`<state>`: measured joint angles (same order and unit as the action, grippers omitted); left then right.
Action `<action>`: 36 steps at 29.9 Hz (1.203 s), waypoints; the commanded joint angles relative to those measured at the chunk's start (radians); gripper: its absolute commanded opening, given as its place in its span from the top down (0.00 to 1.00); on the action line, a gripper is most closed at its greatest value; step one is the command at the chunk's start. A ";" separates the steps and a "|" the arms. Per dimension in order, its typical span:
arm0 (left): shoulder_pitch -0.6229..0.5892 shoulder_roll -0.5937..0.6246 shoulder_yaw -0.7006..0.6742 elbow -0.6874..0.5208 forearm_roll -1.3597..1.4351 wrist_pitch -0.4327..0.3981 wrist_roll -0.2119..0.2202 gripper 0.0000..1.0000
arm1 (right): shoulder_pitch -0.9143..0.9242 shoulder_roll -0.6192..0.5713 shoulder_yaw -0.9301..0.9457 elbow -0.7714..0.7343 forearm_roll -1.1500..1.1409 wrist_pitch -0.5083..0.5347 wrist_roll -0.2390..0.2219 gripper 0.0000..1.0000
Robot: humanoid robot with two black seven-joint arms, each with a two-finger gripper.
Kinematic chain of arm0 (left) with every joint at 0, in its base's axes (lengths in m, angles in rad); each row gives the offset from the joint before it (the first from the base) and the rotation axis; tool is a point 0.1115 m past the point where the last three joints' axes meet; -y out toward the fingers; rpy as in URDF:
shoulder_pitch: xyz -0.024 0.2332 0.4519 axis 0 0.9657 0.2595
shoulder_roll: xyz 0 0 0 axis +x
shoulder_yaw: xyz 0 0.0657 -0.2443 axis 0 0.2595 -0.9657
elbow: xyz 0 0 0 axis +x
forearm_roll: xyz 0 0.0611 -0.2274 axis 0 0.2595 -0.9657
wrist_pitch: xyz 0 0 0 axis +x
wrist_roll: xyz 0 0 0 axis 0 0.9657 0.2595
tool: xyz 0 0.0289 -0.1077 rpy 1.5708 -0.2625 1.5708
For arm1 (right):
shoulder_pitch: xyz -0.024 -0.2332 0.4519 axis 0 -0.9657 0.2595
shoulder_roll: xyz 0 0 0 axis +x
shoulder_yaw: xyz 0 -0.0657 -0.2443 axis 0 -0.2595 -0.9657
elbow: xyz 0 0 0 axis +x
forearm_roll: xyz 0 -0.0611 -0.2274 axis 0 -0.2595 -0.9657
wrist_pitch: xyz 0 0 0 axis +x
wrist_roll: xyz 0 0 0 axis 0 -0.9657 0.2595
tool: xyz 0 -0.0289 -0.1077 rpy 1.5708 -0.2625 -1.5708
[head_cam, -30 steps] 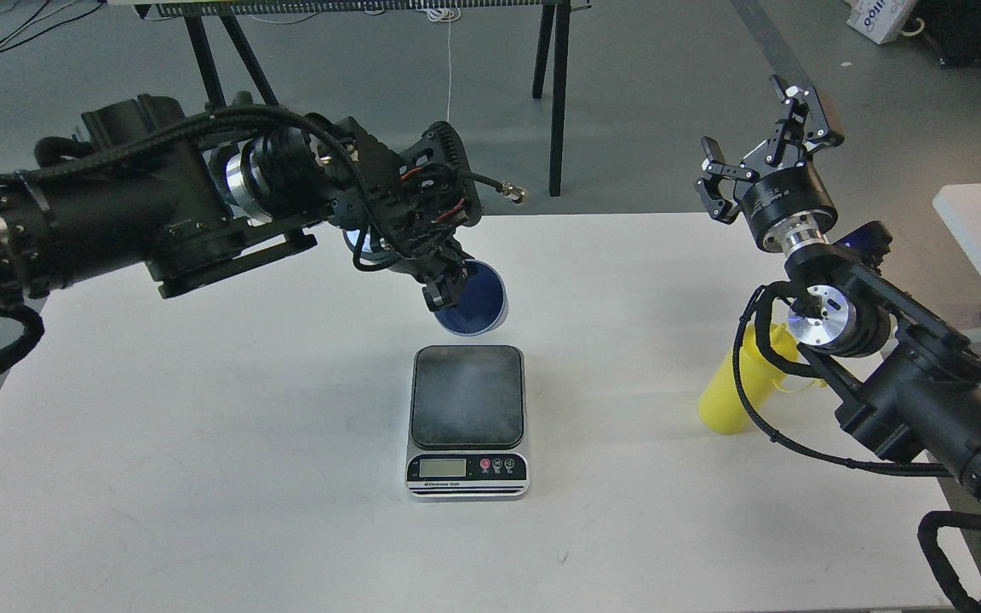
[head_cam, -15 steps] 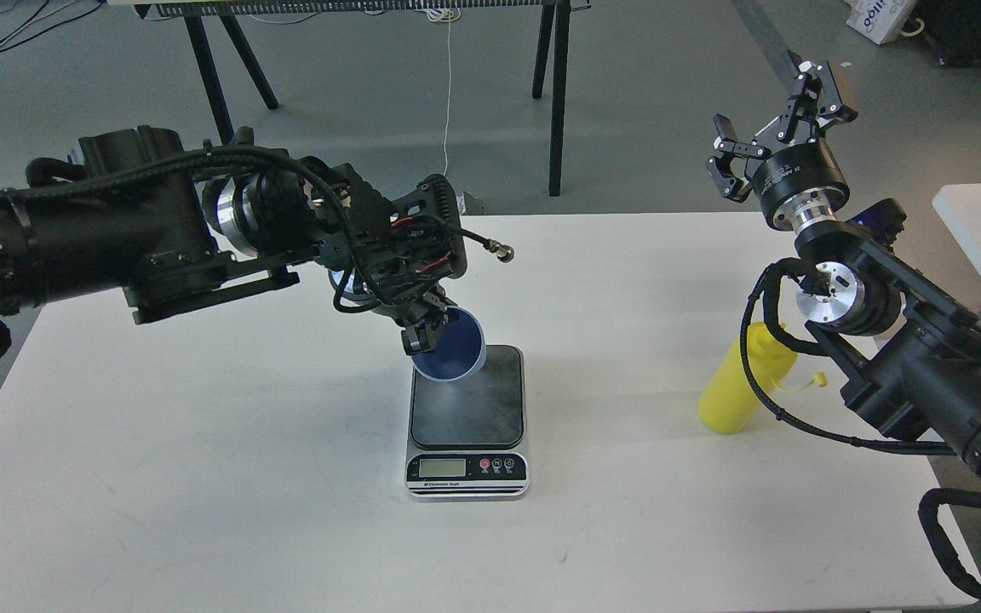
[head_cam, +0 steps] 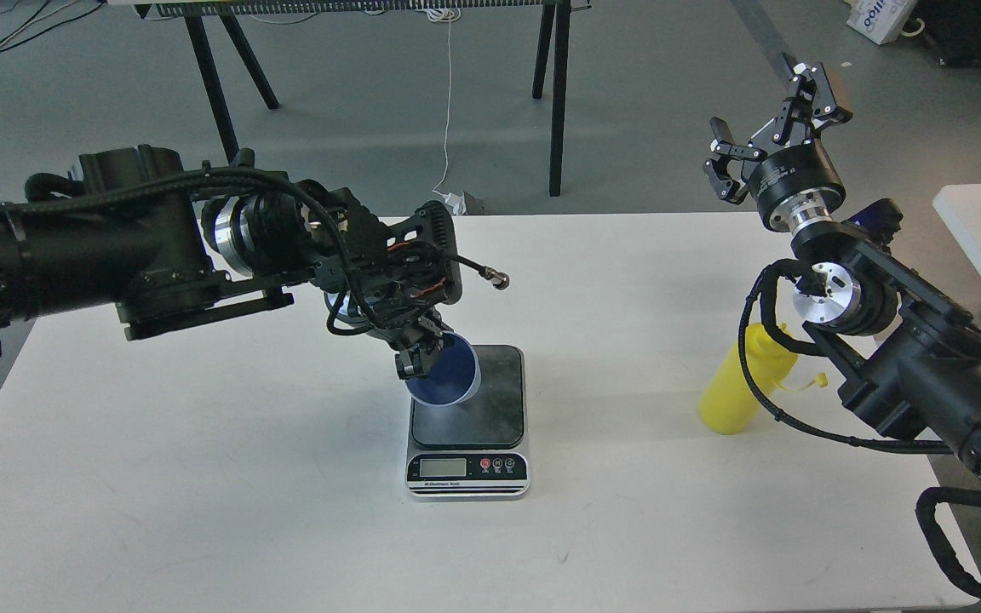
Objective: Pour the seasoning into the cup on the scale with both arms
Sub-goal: 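Lower the blue cup onto the scale and open the left gripper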
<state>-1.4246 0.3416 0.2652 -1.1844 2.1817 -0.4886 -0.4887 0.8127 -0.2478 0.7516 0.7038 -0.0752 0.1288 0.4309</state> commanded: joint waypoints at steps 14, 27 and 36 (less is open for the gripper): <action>0.018 -0.007 -0.015 0.022 -0.048 0.000 0.000 0.58 | -0.012 -0.001 -0.001 0.000 0.000 0.000 0.002 0.01; 0.018 -0.016 -0.060 0.098 -0.095 0.000 0.000 0.40 | -0.014 0.001 -0.003 0.000 0.000 0.000 0.002 0.01; 0.010 -0.018 -0.118 0.226 -0.273 0.000 0.000 0.10 | -0.009 0.002 -0.003 0.003 0.000 0.000 0.002 0.01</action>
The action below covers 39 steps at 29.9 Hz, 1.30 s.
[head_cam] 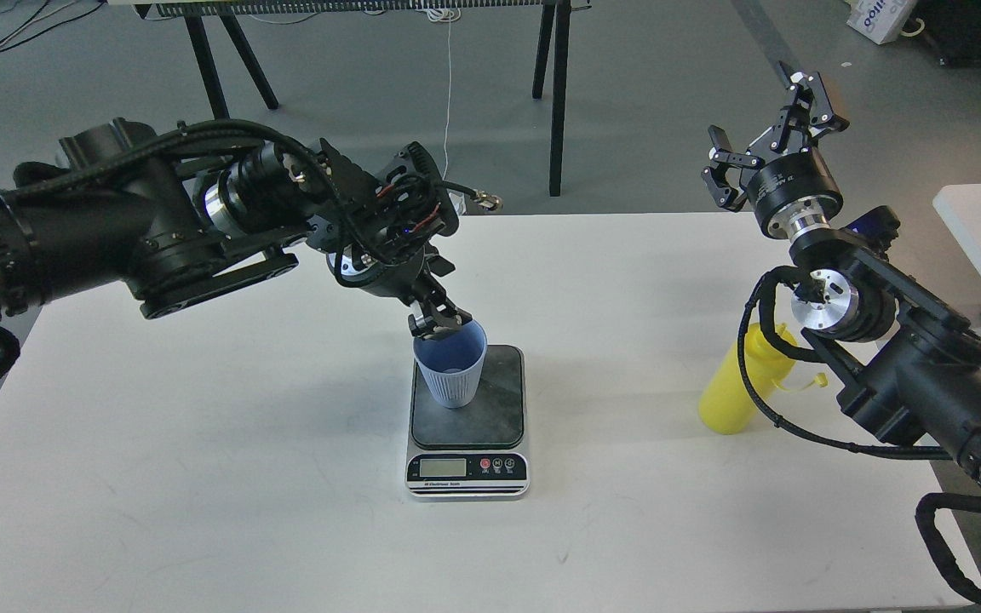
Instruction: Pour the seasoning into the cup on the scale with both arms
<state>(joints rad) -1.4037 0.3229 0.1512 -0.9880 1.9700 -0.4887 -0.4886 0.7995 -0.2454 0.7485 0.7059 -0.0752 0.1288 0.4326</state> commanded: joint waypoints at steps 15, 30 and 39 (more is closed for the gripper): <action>-0.061 0.025 -0.073 0.550 -1.040 0.000 0.000 0.00 | 0.248 -0.149 -0.040 0.072 0.443 -0.001 -0.414 0.01; 0.104 0.047 -0.068 0.787 -1.277 0.000 0.000 0.00 | -0.020 -0.745 0.011 0.375 1.089 0.038 -0.638 0.00; 0.138 0.036 -0.073 0.787 -1.278 0.000 0.000 0.00 | -0.402 -0.825 0.012 0.543 1.118 0.360 -0.634 0.00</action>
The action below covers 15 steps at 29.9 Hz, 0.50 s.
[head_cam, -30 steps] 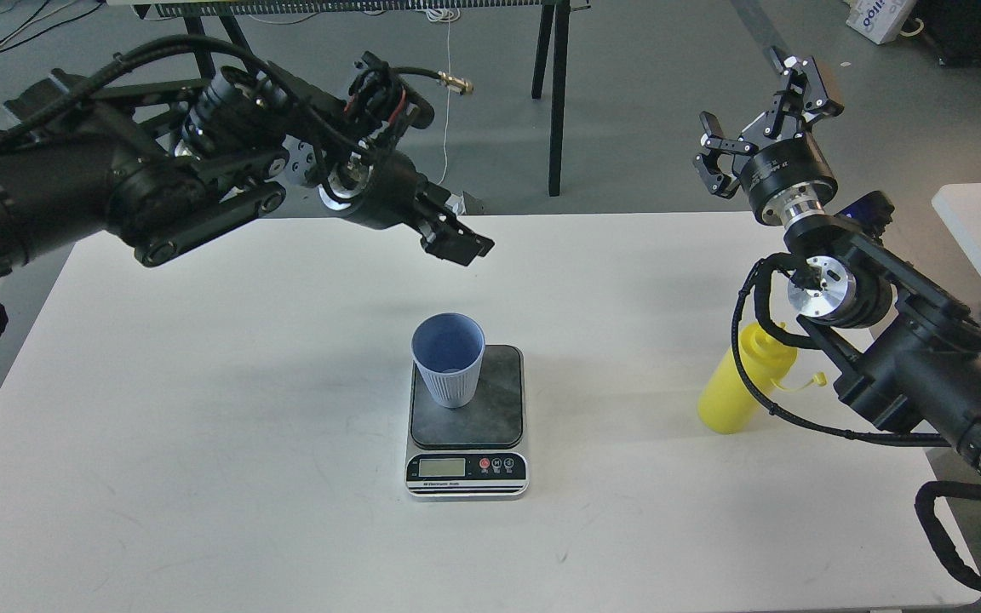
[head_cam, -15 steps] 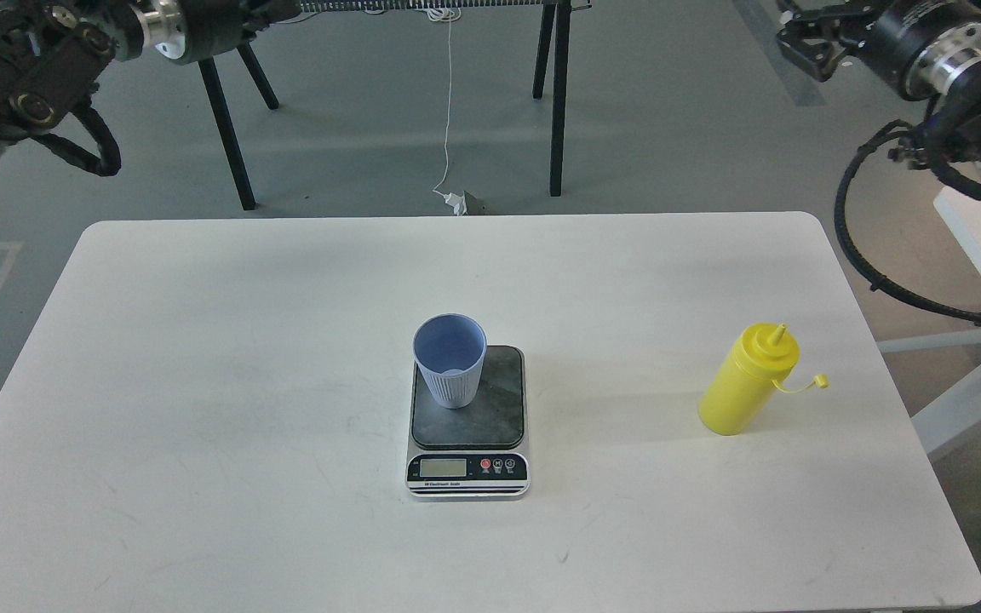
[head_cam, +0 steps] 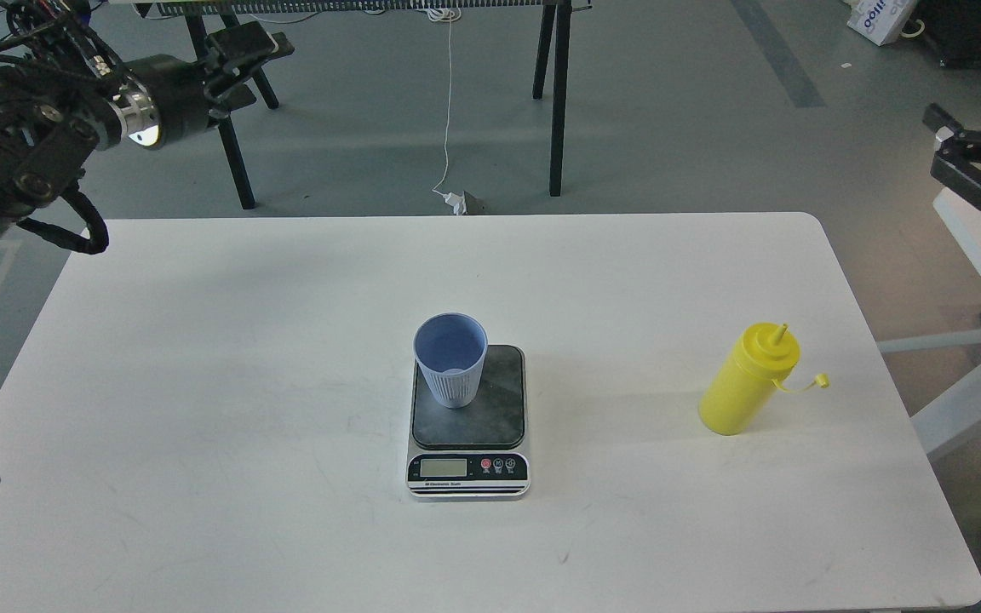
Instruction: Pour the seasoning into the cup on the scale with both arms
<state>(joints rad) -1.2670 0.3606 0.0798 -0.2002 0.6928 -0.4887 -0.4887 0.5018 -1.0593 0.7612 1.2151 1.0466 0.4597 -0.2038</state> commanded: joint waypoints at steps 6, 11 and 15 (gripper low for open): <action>0.006 0.001 0.000 -0.001 -0.001 0.000 0.000 0.00 | -0.265 -0.011 -0.008 0.046 -0.019 0.029 0.012 0.00; 0.029 0.008 0.000 -0.001 -0.001 0.000 0.000 0.00 | -0.374 0.011 -0.011 0.043 -0.123 0.029 0.017 0.00; 0.044 0.008 0.000 -0.001 -0.001 0.000 0.000 0.00 | -0.436 0.070 -0.013 0.041 -0.206 0.029 0.017 0.00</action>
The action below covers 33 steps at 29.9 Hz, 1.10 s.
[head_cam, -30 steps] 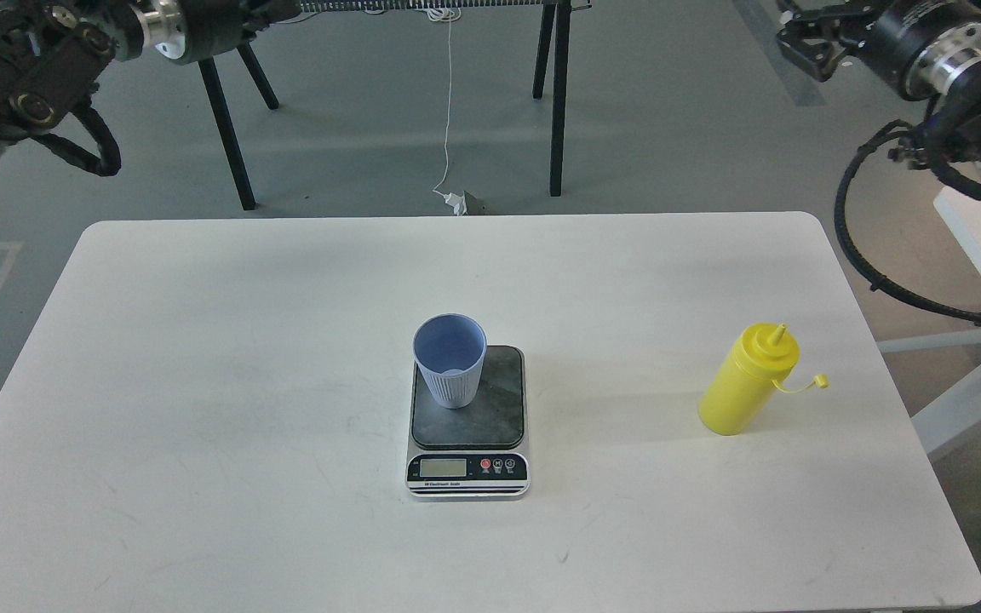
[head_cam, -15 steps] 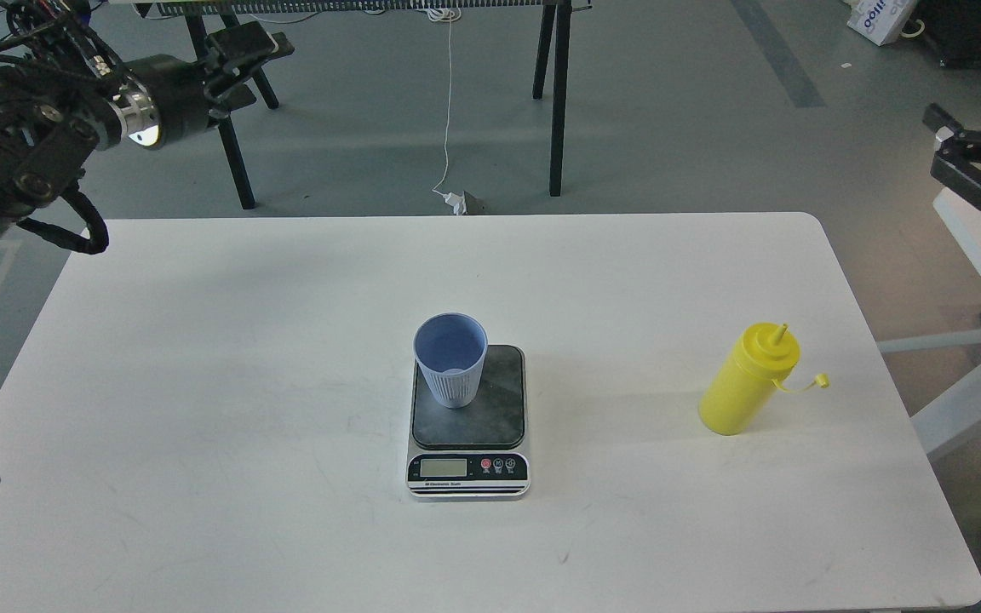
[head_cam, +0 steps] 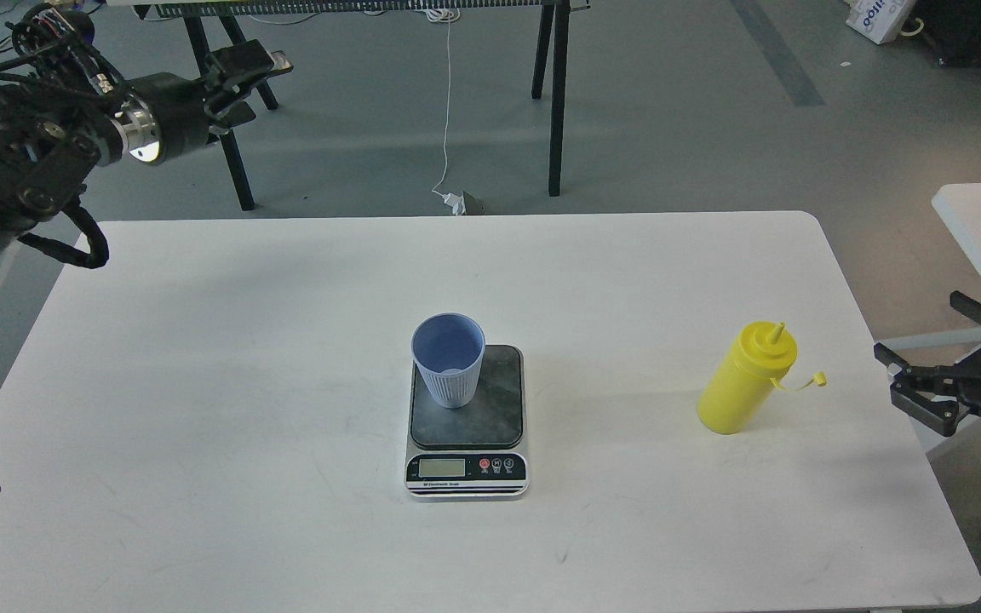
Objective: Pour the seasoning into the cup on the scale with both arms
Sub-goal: 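Move the right gripper to the yellow squeeze bottle and grasp it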
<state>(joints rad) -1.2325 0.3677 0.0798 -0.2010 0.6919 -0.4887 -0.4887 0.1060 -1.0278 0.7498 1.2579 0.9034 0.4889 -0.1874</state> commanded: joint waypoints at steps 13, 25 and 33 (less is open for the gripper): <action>0.034 0.008 0.003 0.000 0.003 0.000 0.000 0.00 | -0.060 0.245 0.011 -0.064 -0.250 0.000 0.002 0.00; 0.057 0.008 0.003 0.000 0.003 0.000 0.000 0.00 | -0.034 0.311 0.014 -0.135 -0.271 0.000 0.002 0.00; 0.067 0.008 0.005 0.000 0.003 0.000 0.000 0.00 | 0.029 0.388 0.013 -0.195 -0.326 0.000 0.002 0.00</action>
<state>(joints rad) -1.1714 0.3760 0.0843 -0.2010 0.6950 -0.4887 -0.4887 0.1114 -0.6757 0.7644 1.0858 0.6045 0.4887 -0.1853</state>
